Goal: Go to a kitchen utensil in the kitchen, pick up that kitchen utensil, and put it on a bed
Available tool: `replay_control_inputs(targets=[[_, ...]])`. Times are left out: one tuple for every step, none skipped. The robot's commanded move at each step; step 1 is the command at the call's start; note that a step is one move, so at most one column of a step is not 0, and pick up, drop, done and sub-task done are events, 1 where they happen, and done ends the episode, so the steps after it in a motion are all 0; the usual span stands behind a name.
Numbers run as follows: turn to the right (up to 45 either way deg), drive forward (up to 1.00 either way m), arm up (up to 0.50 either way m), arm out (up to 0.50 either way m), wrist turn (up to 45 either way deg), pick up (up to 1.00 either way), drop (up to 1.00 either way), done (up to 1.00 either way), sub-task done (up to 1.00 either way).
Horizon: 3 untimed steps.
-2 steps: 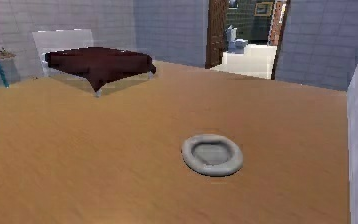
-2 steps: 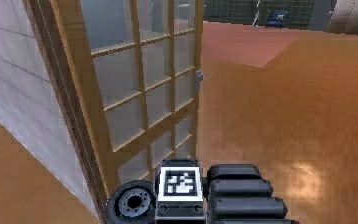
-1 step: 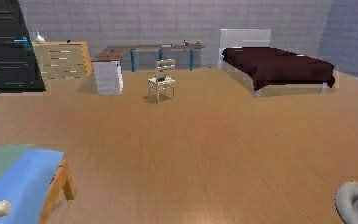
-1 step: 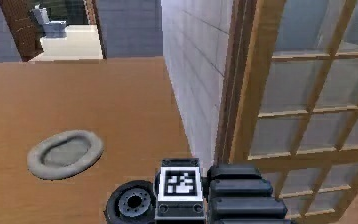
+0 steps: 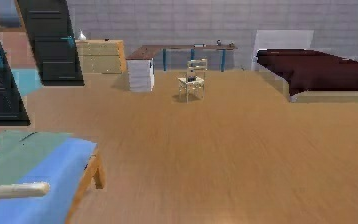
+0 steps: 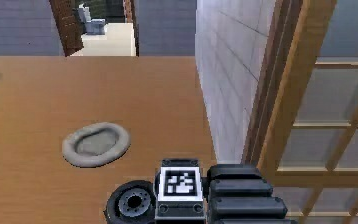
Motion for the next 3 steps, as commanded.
replay_control_inputs(targets=[[0.0,1.0,0.0,0.0,0.0,0.0,0.0,0.0,0.0],[-6.0,0.0,0.0,0.0,0.0,0.0,0.0,0.0,0.0],[0.0,0.7,0.0,0.0,0.0,0.0,0.0,0.0,0.0]])
